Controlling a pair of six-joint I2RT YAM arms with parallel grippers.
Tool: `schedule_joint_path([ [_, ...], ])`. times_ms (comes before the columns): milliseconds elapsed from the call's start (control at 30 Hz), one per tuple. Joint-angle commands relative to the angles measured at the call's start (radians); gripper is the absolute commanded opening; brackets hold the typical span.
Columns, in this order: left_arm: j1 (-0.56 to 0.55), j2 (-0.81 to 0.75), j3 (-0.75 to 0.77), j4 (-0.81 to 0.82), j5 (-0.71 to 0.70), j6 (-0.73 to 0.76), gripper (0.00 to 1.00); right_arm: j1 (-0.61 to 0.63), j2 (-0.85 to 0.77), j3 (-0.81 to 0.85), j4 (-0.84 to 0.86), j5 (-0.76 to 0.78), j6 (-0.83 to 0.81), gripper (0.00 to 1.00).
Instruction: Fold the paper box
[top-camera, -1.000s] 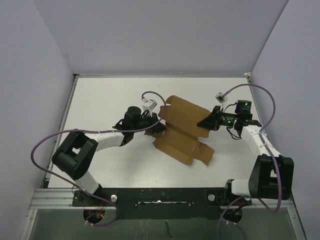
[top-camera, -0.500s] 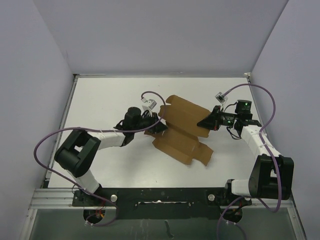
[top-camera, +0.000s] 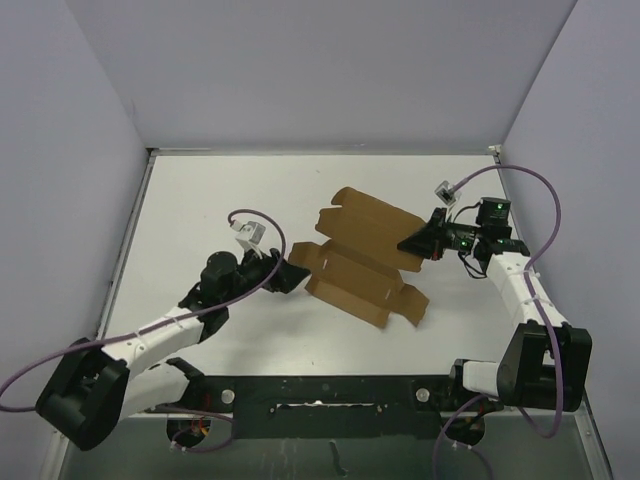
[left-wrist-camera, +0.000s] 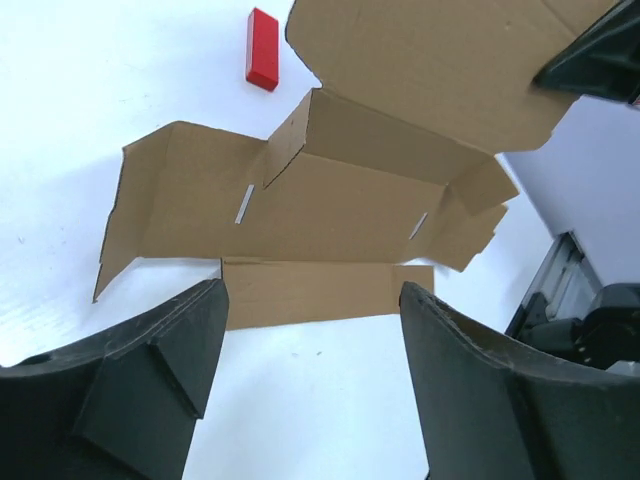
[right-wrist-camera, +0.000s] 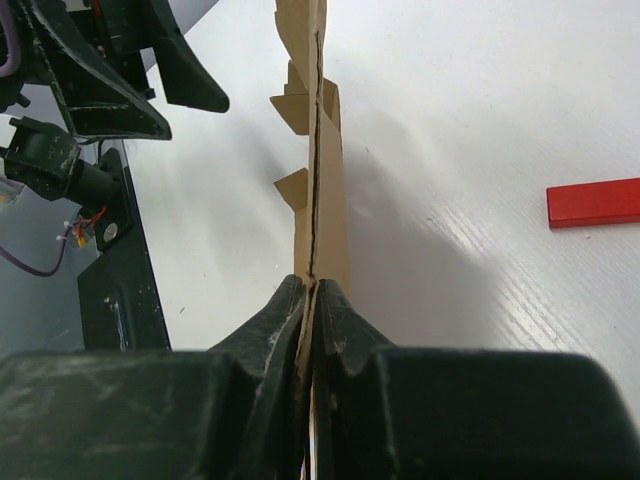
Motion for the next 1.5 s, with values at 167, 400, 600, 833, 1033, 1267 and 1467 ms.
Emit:
schedule_joint_path([
  [167,0.002,-0.072,-0.091,-0.071,-0.097,-0.042,0.74,-0.008,-0.012,0.051,-0.013,-0.069,-0.053,0.0],
  [400,-0.018,0.139,-0.041,0.055,-0.093,-0.061,0.64,-0.008,-0.002,0.051,-0.021,-0.073,-0.064,0.0],
  [600,-0.039,0.314,0.008,0.176,-0.048,-0.079,0.56,-0.013,0.006,0.055,-0.028,-0.068,-0.074,0.0],
  [833,-0.018,0.204,-0.055,0.249,-0.018,-0.101,0.54,-0.019,-0.039,0.124,-0.185,0.025,-0.249,0.0],
  [1033,0.055,-0.094,-0.084,0.008,-0.04,-0.066,0.68,-0.021,-0.109,0.201,-0.283,0.068,-0.314,0.0],
  [1267,0.107,-0.078,-0.031,0.054,0.018,-0.049,0.71,-0.057,-0.055,0.39,-0.537,0.015,-0.44,0.0],
  [1467,0.258,0.001,0.095,0.092,0.191,-0.054,0.5,-0.057,-0.064,0.502,-0.725,-0.001,-0.559,0.0],
])
